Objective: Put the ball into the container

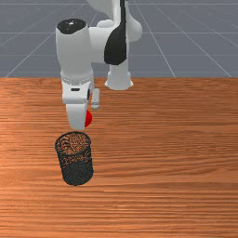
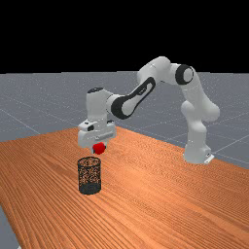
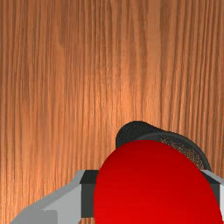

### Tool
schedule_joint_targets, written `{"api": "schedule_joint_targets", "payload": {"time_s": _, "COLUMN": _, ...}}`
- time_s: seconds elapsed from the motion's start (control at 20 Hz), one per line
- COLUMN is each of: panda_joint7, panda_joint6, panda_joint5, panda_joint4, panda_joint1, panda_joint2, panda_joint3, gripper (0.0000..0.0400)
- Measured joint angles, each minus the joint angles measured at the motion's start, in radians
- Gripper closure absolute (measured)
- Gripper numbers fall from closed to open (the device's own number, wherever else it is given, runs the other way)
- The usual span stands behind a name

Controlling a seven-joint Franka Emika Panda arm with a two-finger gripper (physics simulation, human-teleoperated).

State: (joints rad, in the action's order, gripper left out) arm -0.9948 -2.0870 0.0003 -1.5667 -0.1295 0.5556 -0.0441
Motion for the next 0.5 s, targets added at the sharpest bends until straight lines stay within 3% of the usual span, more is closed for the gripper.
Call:
{"api": "schedule_joint_targets", "payload": {"time_s": 0.2, "panda_joint7": 0.035, "panda_joint6": 0.02, "panda_joint5": -0.028, "panda_joint4": 0.062, "panda_joint1": 0.017, "panda_joint2": 0.04, "panda_joint3": -0.015, "gripper": 0.0121}}
{"api": "schedule_joint_targets", "payload": {"time_s": 0.4, "panda_joint7": 0.02, "panda_joint6": 0.06, "panda_joint5": -0.003, "panda_joint4": 0.15, "panda_joint1": 0.004, "panda_joint2": 0.093, "panda_joint3": -0.004, "gripper": 0.0121}}
{"api": "schedule_joint_targets", "payload": {"time_s": 0.45, "panda_joint7": 0.018, "panda_joint6": 0.073, "panda_joint5": -0.002, "panda_joint4": 0.182, "panda_joint1": 0.003, "panda_joint2": 0.112, "panda_joint3": -0.003, "gripper": 0.0068}}
{"api": "schedule_joint_targets", "payload": {"time_s": 0.5, "panda_joint7": 0.02, "panda_joint6": 0.086, "panda_joint5": -0.002, "panda_joint4": 0.213, "panda_joint1": 0.004, "panda_joint2": 0.131, "panda_joint3": -0.002, "gripper": 0.0041}}
